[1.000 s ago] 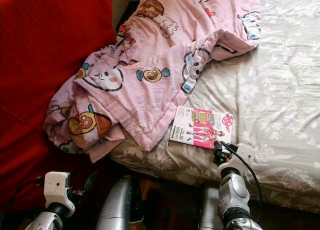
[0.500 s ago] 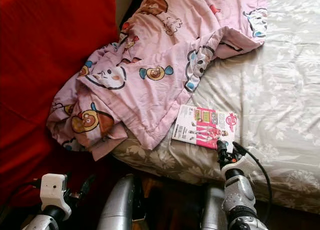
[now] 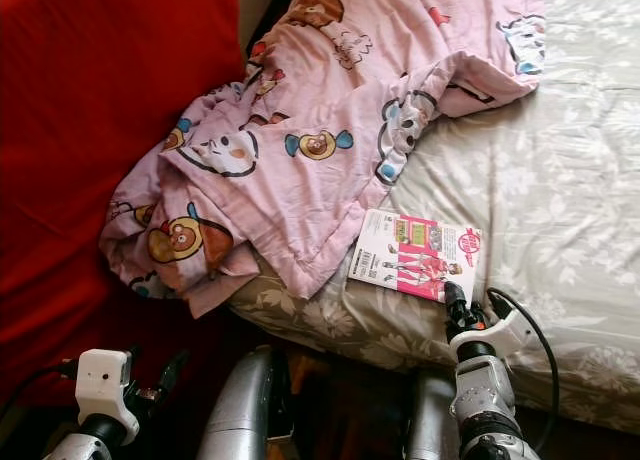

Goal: Clean up the room

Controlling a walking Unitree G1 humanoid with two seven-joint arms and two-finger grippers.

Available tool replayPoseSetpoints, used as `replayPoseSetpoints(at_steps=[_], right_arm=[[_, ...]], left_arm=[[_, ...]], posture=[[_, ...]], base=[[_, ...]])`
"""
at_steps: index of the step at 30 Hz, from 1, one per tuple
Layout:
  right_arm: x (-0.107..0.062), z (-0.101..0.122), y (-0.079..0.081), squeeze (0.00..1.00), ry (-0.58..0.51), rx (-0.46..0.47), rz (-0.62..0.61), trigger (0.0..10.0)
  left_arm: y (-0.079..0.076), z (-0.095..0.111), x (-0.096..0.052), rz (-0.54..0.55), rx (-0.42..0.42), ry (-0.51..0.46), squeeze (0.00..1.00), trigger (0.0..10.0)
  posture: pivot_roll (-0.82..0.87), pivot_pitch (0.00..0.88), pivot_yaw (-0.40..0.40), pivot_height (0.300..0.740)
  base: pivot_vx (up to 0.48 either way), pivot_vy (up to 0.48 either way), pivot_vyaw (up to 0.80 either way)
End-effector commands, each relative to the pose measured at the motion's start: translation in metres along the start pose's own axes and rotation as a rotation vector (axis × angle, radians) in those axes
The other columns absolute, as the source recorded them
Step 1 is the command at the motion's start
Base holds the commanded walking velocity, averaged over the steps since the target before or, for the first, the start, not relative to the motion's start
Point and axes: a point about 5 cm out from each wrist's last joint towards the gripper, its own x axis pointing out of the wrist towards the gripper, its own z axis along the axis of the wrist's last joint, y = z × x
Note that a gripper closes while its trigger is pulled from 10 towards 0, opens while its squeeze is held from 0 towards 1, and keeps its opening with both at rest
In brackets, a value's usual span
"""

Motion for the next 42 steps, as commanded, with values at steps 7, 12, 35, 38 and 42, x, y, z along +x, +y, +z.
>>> replayPoseSetpoints(at_steps=[7, 12, 35, 38, 42], right_arm=[[-0.02, -0.052, -0.015, 0.0, 0.226, 0.078, -0.088, 10.0], [-0.019, -0.067, -0.001, 0.0, 0.305, 0.08, 0.001, 10.0], [-0.009, -0.054, 0.01, 0.0, 0.223, 0.103, 0.045, 0.0], [-0.01, -0.055, 0.01, 0.0, 0.228, 0.101, 0.046, 0.0], [-0.011, -0.057, 0.01, 0.0, 0.237, 0.101, 0.056, 0.0]], left_arm=[[0.005, -0.005, -0.009, 0.008, 0.033, 0.041, 0.0, 10.0], [0.006, -0.005, -0.01, 0.009, 0.039, 0.043, 0.0, 10.0], [0.002, -0.005, -0.004, -0.004, 0.053, 0.038, 0.0, 10.0], [0.002, -0.006, -0.003, -0.003, 0.055, 0.04, 0.0, 10.0], [0.001, -0.007, -0.002, -0.002, 0.057, 0.043, 0.0, 10.0]], posture=[[0.2, 0.338, 0.218, 0.607], [0.21, 0.337, 0.217, 0.607], [0.2, 0.319, 0.208, 0.607], [0.19, 0.316, 0.208, 0.607], [0.19, 0.315, 0.207, 0.607]], base=[[0.0, 0.0, 0.0], [0.0, 0.0, 0.0], [0.0, 0.0, 0.0], [0.0, 0.0, 0.0], [0.0, 0.0, 0.0]])
